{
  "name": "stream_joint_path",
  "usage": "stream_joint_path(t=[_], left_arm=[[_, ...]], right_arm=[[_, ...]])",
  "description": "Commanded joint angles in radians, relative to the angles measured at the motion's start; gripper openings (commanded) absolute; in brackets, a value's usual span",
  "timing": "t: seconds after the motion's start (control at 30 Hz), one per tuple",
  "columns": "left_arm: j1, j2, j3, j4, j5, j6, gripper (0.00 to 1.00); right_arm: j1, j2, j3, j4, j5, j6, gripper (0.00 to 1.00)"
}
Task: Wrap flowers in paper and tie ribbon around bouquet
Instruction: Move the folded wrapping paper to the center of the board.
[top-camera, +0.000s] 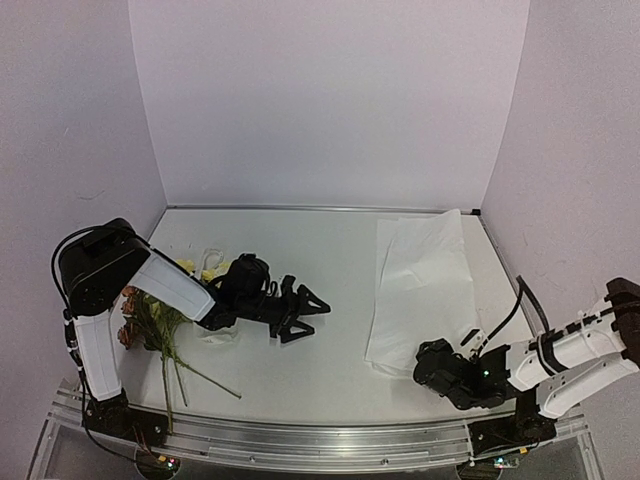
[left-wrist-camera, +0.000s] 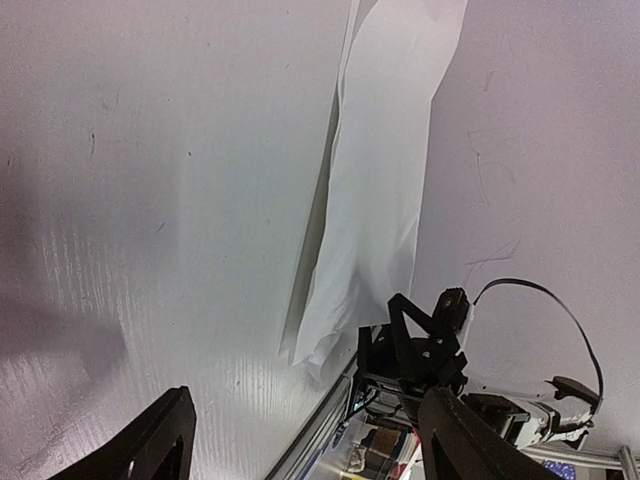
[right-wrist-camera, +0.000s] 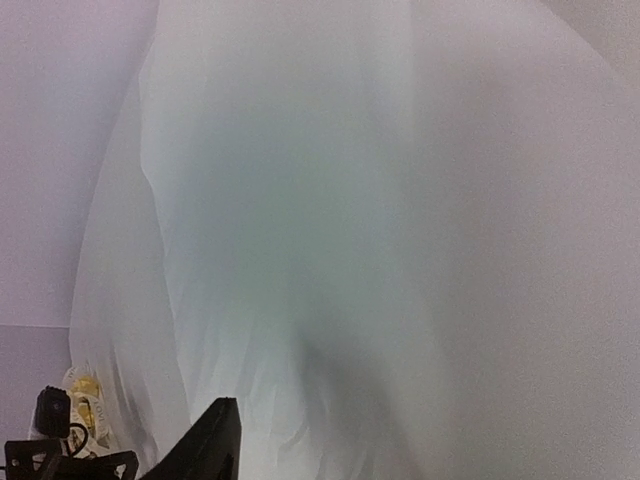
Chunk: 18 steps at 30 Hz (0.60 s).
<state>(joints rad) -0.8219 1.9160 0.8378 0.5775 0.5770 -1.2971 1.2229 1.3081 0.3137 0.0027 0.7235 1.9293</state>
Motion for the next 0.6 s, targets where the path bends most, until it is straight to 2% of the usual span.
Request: stream_joint_path(t=[0.0, 0.07, 0.13, 0.2, 0.27, 0.3, 0.4, 0.57], left_arm=[[-0.007, -0.017, -0.069, 0.14, 0.004, -0.133, 0.75], [-0.011, -0.011, -0.097, 0.197, 0.004, -0.189, 0.72], [-0.012, -0.009, -0.119, 0.232, 0.007, -0.225, 0.7], [-0.013, -0.019, -0.14, 0.243, 0.004, -0.239, 0.69], [-0.013, -0.031, -0.162, 0.252, 0.004, -0.244, 0.52], [-0.009, -0.042, -0.177, 0.261, 0.003, -0.248, 0.47], [0.0, -0.068, -0.204, 0.251, 0.005, -0.241, 0.55], [0.002, -0.045, -0.212, 0.283, 0.056, -0.231, 0.6]], right_arm=[[-0.035, 0.006, 0.03, 0.05, -0.031, -0.073, 0.33], [-0.043, -0.006, 0.051, 0.055, -0.049, -0.098, 0.13], [-0.044, -0.024, 0.072, 0.055, -0.063, -0.11, 0.02], [-0.046, -0.045, 0.09, 0.068, -0.077, -0.112, 0.0], [-0.046, -0.069, 0.114, 0.078, -0.089, -0.127, 0.0], [-0.046, -0.078, 0.126, 0.08, -0.094, -0.131, 0.0], [-0.046, -0.099, 0.145, 0.101, -0.107, -0.128, 0.0], [-0.046, -0.08, 0.161, 0.205, -0.157, -0.131, 0.0]])
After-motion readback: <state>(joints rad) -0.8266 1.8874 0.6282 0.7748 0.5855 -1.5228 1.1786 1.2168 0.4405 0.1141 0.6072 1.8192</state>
